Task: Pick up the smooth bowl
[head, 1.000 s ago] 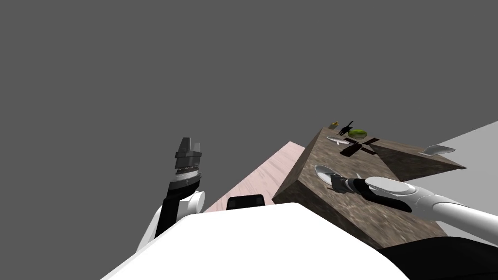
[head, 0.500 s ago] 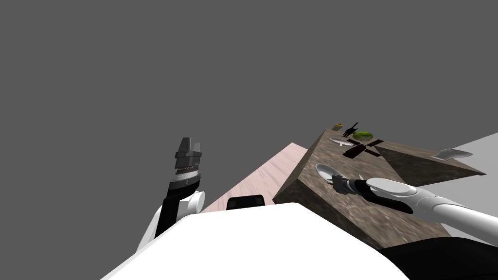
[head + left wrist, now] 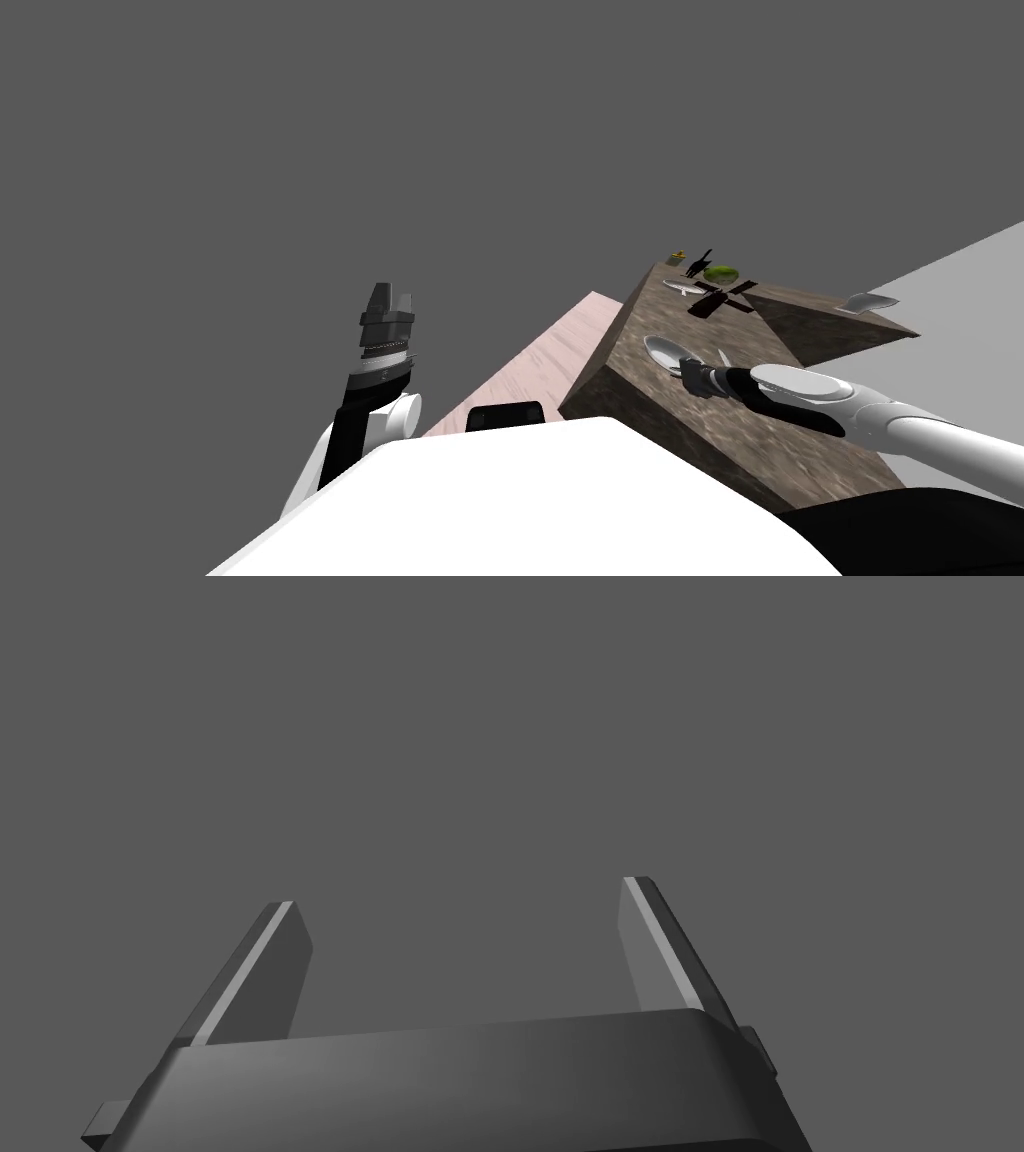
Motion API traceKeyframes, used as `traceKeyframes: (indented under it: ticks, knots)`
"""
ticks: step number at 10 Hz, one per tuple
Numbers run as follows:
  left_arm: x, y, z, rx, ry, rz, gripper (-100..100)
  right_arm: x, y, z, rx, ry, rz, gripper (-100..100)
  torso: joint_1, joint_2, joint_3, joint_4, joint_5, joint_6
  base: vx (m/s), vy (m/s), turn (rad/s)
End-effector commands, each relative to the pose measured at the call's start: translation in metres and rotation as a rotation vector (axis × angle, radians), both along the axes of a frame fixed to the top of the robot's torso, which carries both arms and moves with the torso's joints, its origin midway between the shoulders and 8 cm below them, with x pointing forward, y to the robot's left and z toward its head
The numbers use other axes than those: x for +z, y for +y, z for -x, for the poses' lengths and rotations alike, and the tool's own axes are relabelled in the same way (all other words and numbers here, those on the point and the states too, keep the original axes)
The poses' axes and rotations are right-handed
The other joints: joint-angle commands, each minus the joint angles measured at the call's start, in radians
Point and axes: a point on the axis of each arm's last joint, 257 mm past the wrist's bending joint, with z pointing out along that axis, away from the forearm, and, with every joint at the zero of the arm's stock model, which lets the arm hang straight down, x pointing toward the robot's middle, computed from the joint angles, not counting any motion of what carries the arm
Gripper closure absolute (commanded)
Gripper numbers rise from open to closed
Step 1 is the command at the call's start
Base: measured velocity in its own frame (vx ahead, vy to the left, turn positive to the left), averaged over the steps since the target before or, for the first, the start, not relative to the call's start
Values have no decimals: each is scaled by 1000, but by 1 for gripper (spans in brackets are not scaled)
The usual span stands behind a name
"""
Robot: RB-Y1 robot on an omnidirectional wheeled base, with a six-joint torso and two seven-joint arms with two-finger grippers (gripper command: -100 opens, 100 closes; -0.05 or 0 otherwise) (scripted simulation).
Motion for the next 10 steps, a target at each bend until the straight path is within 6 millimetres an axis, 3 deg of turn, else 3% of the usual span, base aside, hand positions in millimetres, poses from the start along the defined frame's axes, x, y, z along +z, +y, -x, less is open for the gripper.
traceKeyframes:
  ticks: [1, 8, 9, 10]
  knots:
    - [0, 0, 0, 0, 0, 0, 0, 4, 9, -9, 45, 0, 0, 100, 0, 0, 0, 0, 0, 0, 130, 1, -341]
    - [0, 0, 0, 0, 0, 0, 0, 19, 54, -43, 246, -1, 3, 100, 4, -4, -2, 0, 3, -3, 134, 24, -278]
    - [0, 0, 0, 0, 0, 0, 0, 18, 49, -39, 225, 0, 1, 100, 3, -4, -2, 0, 3, -4, 53, 9, -40]
    - [0, 0, 0, 0, 0, 0, 0, 18, 50, -39, 230, 1, 1, 0, 3, 0, 0, 1, 2, -5, 9, 3, 9]
